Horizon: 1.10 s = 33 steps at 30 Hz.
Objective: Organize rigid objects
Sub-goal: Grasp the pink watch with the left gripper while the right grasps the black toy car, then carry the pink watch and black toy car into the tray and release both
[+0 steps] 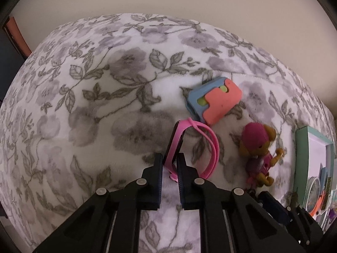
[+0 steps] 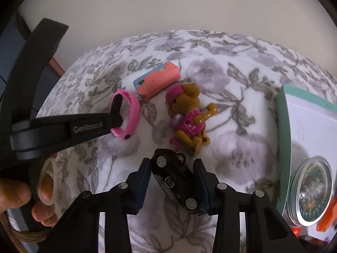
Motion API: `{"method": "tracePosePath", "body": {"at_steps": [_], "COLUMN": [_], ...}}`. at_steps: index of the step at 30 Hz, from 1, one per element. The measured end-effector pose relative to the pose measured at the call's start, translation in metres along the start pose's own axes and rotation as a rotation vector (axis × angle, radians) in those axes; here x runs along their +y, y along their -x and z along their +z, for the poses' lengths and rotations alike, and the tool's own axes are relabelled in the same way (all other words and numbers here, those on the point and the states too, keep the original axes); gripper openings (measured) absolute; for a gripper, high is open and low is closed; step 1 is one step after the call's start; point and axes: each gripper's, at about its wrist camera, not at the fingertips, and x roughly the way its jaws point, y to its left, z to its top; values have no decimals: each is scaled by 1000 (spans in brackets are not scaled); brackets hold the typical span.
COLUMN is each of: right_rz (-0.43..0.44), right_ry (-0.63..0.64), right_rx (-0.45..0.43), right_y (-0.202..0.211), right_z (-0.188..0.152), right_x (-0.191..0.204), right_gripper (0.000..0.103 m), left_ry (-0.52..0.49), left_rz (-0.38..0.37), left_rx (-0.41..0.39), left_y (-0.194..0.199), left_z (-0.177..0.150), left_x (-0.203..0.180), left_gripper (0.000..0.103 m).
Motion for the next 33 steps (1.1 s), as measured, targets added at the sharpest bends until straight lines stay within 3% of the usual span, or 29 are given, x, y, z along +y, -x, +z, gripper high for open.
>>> {"method": "tracePosePath", "body": {"at_steps": [10,19,26,33], "right_rz": [0,27,57,89], "right_ry": [-56,-120,-164,-219], "right_rx": [36,26,-47,-170], "right_y": [14,42,79,127], "right_z": [-16,-28,-21,-9], "right_x": [-15,-27,-38,-60], "right_gripper": [39,39,39,39], "left_ry": [70,115,104,64], "left_rz": [34,7,-10,-38], "left_rx": [56,65,-1,-106], "left_y": [11,37,74,113], "left_z": [-32,-62,-69,-52], "left_x": [3,-6,-25,-54], "left_gripper": [13,13,13,13]}}
